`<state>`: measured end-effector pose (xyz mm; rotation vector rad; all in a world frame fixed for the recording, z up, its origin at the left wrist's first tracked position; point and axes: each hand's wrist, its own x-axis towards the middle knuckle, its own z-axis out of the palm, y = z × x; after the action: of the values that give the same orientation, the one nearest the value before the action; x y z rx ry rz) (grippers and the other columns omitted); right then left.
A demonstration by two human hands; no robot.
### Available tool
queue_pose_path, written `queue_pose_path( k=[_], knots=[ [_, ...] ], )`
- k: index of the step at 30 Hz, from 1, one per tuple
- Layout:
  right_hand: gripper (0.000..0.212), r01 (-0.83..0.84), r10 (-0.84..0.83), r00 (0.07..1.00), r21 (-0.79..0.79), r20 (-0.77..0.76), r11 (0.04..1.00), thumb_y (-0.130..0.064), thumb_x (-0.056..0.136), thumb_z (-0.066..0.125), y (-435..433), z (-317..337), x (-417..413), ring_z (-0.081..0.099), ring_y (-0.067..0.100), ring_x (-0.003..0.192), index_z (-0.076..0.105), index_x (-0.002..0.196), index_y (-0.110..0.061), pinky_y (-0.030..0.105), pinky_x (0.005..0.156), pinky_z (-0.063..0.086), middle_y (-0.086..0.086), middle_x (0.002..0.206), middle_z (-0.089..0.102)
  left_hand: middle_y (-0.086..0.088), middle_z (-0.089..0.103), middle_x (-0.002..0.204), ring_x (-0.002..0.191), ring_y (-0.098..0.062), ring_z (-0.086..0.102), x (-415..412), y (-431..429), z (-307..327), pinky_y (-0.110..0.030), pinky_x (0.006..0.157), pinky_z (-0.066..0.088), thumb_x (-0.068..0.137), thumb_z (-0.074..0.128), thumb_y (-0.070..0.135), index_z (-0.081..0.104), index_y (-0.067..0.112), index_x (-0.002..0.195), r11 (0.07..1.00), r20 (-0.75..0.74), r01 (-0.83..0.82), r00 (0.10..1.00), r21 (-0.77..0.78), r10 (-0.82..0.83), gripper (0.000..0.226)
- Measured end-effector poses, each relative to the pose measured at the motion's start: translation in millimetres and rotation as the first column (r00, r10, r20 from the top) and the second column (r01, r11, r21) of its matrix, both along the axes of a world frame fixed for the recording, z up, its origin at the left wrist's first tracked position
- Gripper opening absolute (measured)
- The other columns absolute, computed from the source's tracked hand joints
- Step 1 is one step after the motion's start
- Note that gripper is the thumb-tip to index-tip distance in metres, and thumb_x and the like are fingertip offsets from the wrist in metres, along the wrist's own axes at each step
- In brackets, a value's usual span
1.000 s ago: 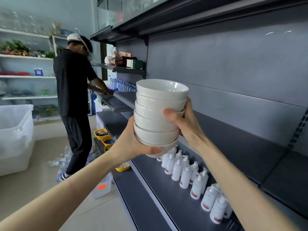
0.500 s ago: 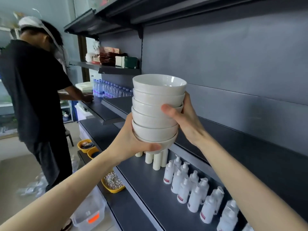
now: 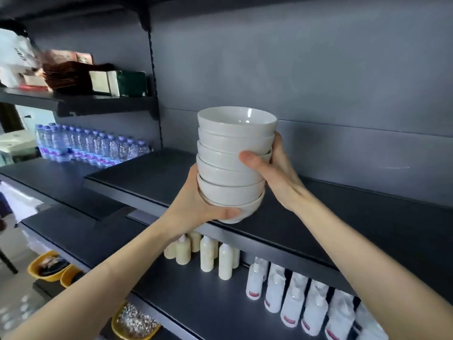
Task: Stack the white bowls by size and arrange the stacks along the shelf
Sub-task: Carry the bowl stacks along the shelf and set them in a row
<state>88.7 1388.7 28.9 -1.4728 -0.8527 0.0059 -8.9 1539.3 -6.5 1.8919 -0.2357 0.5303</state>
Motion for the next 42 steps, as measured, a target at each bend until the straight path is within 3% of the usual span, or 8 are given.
queue_pose_path(
  k=[2,7,16,25,31,36,39,42],
  knots=[
    [0.096,0.038,-0.038,0.999,-0.003,0.008,0.999,-0.049,0.051,0.073,21.9,-3.6,21.5,0.060,-0.014,0.092,0.031,0.134,-0.024,0.008,0.073,0.048,-0.017,0.114,0.057,0.041,0.058,0.106,0.106,0.016,0.054,24.9,23.6,-3.4,-0.002,0.081,0.044,0.057,0.089,-0.002,0.037,0.039,0.117,1.000,0.010,0.030,1.000,0.002,-0.030,0.090],
    [0.088,0.086,-0.085,0.996,-0.038,0.009,0.996,-0.037,0.063,0.076,66.1,-10.5,71.4,0.058,-0.017,0.094,0.031,0.137,-0.025,0.005,0.074,0.047,-0.021,0.115,0.056,0.034,0.063,0.106,0.103,0.011,0.060,80.6,70.4,-8.1,-0.006,0.079,0.047,0.058,0.083,-0.012,0.042,0.037,0.114,0.995,0.013,0.095,0.995,-0.023,-0.095,0.085],
    [0.101,0.164,-0.166,0.985,-0.049,-0.039,0.985,-0.050,0.053,0.074,142.6,-14.7,139.9,0.059,-0.013,0.099,0.029,0.139,-0.024,0.007,0.075,0.048,-0.019,0.120,0.056,0.025,0.066,0.113,0.108,0.002,0.062,163.0,151.3,-9.0,-0.013,0.081,0.050,0.057,0.080,-0.005,0.045,0.040,0.116,0.977,-0.027,0.207,0.978,-0.047,-0.208,0.082],
    [0.102,0.297,-0.298,0.953,-0.031,-0.060,0.955,-0.049,0.053,0.075,207.2,-27.3,177.5,0.059,-0.014,0.099,0.029,0.141,-0.025,0.007,0.076,0.048,-0.020,0.119,0.056,0.033,0.060,0.114,0.111,0.008,0.057,226.9,228.4,-19.6,-0.013,0.081,0.051,0.058,0.086,-0.004,0.035,0.048,0.119,0.943,-0.113,0.328,0.937,-0.049,-0.332,0.095],
    [0.089,0.384,-0.383,0.920,-0.005,-0.083,0.923,-0.032,0.065,0.076,237.6,-37.5,189.1,0.059,-0.016,0.094,0.029,0.141,-0.021,0.006,0.072,0.047,-0.017,0.117,0.056,0.029,0.062,0.112,0.109,0.005,0.059,254.1,262.3,-24.7,-0.018,0.080,0.053,0.061,0.083,-0.012,0.036,0.047,0.118,0.905,-0.153,0.419,0.892,-0.070,-0.425,0.094],
    [0.089,0.433,-0.432,0.898,-0.015,-0.086,0.901,-0.030,0.066,0.075,253.7,-42.7,195.7,0.058,-0.015,0.097,0.029,0.141,-0.023,0.008,0.074,0.048,-0.019,0.118,0.055,0.026,0.063,0.113,0.111,0.002,0.060,269.4,279.1,-31.6,-0.019,0.082,0.053,0.061,0.081,-0.014,0.038,0.048,0.117,0.873,-0.161,0.476,0.858,-0.104,-0.487,0.093],
    [0.089,0.447,-0.447,0.890,-0.019,-0.089,0.894,-0.032,0.066,0.075,258.3,-41.6,201.0,0.058,-0.013,0.100,0.029,0.142,-0.024,0.009,0.076,0.049,-0.018,0.120,0.055,0.019,0.059,0.123,0.115,0.001,0.058,282.1,285.8,-35.8,-0.020,0.086,0.053,0.060,0.084,-0.009,0.035,0.043,0.127,0.861,-0.188,0.494,0.840,-0.122,-0.509,0.098],
    [0.088,0.460,-0.460,0.884,-0.016,-0.086,0.888,-0.032,0.067,0.075,259.9,-42.1,206.6,0.058,-0.013,0.100,0.029,0.142,-0.025,0.009,0.076,0.049,-0.020,0.119,0.055,0.015,0.052,0.132,0.120,-0.001,0.054,294.5,292.4,-38.7,-0.029,0.094,0.053,0.056,0.091,0.006,0.026,0.038,0.138,0.862,-0.245,0.496,0.827,-0.105,-0.505,0.110]
  ],
)
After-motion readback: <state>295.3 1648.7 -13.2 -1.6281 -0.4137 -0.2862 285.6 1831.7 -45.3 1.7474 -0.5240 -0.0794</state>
